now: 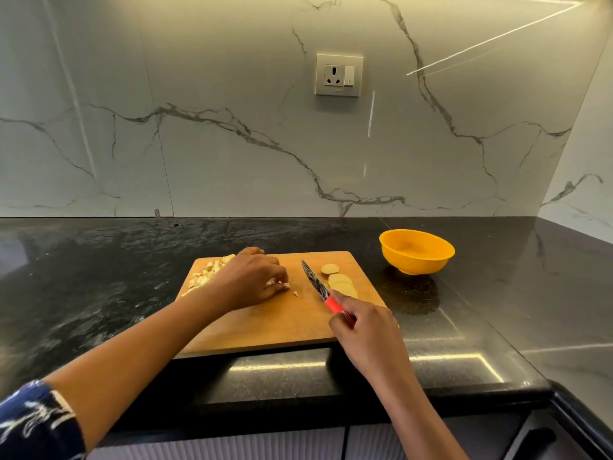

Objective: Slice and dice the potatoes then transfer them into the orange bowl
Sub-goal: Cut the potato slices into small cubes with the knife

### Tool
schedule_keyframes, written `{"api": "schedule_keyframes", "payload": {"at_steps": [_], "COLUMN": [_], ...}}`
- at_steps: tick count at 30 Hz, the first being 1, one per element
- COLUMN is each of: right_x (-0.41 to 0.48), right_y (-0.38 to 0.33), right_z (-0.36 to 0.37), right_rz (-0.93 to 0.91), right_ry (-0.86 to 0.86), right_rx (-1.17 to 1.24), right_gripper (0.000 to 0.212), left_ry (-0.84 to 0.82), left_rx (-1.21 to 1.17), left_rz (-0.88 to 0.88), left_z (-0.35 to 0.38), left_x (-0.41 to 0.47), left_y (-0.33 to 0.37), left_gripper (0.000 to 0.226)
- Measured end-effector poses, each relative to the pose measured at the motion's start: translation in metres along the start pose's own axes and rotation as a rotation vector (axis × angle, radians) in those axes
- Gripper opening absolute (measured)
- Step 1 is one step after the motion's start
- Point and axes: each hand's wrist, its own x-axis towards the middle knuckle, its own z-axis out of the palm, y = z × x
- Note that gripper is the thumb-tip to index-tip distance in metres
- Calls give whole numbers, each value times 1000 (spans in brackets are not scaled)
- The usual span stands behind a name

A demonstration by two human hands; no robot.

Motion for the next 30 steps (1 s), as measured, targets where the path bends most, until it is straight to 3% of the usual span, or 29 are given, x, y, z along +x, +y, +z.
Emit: {"api": "schedule_keyframes", "payload": {"at_steps": [5, 10, 15, 17, 25, 30], "right_x": [1, 2, 2, 2, 3, 4], "right_y": [1, 2, 1, 1, 5, 4], "right_z": [2, 2, 1, 1, 5, 3], "right_rz": [17, 27, 44, 44, 37, 29], "right_ry": [-3, 1, 3, 4, 27, 25], "right_rx": [21, 24, 31, 36, 59, 45], "right_gripper": [44, 44, 44, 44, 43, 43], "left_ry": [37, 333, 36, -8, 14, 137], "left_rx": [34, -207, -140, -137, 253, 216], "left_rz": [-105, -177, 35, 22, -230, -423], "left_z": [-11, -18, -5, 2, -6, -19], "left_x": [-16, -24, -9, 0, 8, 4], "left_y": [-35, -36, 4, 13, -9, -26], "left_gripper": [20, 19, 34, 32, 27, 17]}}
